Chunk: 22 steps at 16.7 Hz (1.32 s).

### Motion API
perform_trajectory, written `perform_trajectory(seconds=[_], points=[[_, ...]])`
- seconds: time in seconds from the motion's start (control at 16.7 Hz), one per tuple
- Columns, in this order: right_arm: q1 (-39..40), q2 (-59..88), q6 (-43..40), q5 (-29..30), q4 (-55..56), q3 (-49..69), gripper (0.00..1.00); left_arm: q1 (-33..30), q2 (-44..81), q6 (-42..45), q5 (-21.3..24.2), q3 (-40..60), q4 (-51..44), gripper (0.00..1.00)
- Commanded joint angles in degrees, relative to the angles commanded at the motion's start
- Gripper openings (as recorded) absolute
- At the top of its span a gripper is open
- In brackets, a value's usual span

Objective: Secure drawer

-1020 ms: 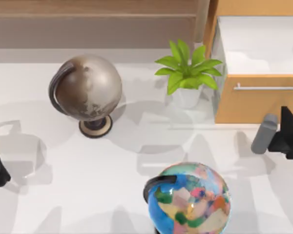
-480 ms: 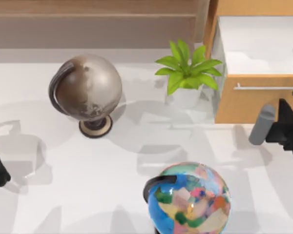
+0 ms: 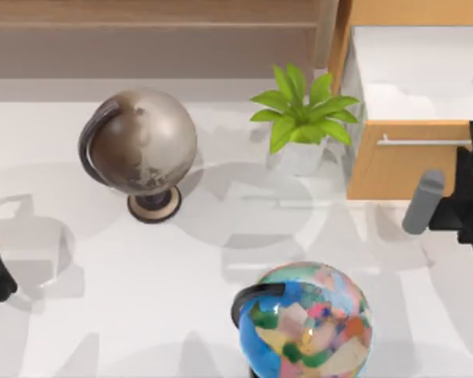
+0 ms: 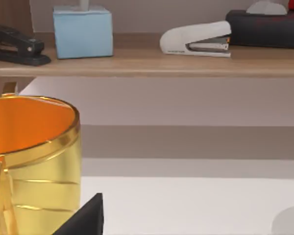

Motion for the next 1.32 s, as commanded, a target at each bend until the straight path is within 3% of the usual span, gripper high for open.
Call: perform_trajectory(seconds=[0.24,0.3,0.84,1.32], points=[[0.00,0.00,0.00,0.00,0.00,0.00,0.02,0.00,0.00,0.00,0.00,0.00,0.00,1.00],[0.00,0.00,0.00,0.00,0.00,0.00,0.00,0.00,0.00,0.00,0.00,0.00,0.00,1.00],[0.04,0.14,0.18,-0.02,-0.25,0.10,0.00,0.00,0.00,0.00,0.00,0.00,0.00,1.00],[-3.29,3.73,0.07,-3.25,-8.27,11.80,0.00,0.00,0.00,0.00,0.00,0.00,0.00,1.00]])
